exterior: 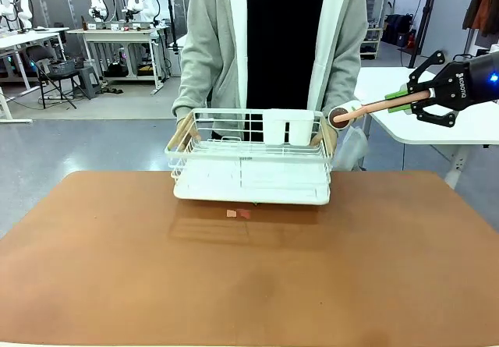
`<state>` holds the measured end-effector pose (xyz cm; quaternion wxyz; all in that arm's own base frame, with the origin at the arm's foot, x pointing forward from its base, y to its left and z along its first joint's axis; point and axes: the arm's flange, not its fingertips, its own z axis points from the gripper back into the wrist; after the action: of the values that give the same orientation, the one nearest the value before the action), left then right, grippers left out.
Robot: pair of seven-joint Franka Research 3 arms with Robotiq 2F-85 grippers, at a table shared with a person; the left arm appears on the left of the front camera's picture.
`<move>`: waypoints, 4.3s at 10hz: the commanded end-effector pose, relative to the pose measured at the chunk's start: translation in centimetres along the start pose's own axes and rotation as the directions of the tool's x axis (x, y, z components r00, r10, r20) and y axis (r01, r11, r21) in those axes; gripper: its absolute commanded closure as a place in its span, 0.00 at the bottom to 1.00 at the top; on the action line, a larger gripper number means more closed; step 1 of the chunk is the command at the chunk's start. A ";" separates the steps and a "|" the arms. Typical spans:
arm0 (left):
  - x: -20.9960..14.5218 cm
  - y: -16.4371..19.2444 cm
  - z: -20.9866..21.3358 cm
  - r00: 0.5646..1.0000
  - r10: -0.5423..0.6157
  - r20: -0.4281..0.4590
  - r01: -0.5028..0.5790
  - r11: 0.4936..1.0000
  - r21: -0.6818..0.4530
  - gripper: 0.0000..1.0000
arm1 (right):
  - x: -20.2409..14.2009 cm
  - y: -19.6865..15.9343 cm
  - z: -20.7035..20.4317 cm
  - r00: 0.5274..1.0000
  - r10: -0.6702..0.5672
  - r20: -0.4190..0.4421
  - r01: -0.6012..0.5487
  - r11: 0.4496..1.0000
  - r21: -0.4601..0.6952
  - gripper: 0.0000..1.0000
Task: Clean the table.
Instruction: Clean the table with the Lint Roller when the human lifts the Dish drying rack.
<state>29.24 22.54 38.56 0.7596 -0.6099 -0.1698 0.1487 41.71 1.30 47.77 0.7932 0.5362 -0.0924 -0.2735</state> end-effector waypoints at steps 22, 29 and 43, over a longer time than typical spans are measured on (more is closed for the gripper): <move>0.0 0.2 0.3 1.000 -0.023 0.001 0.023 0.999 -0.024 0.00 | 14.6 -4.5 -12.5 0.856 0.395 -0.333 -0.501 0.793 -0.347 0.79; 0.0 0.2 0.3 1.000 -0.023 0.001 0.023 0.999 -0.024 0.00 | 15.6 -8.2 -16.0 0.868 0.312 -0.386 -0.455 0.810 -0.369 0.79; 0.0 0.2 0.3 1.000 -0.023 0.001 0.023 0.999 -0.024 0.00 | 16.4 -10.7 -16.6 0.891 0.245 -0.382 -0.394 0.837 -0.381 0.79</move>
<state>29.24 22.50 38.53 0.7598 -0.6100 -0.1689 0.1485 58.75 2.42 29.41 0.9301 0.3634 0.0109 -0.0523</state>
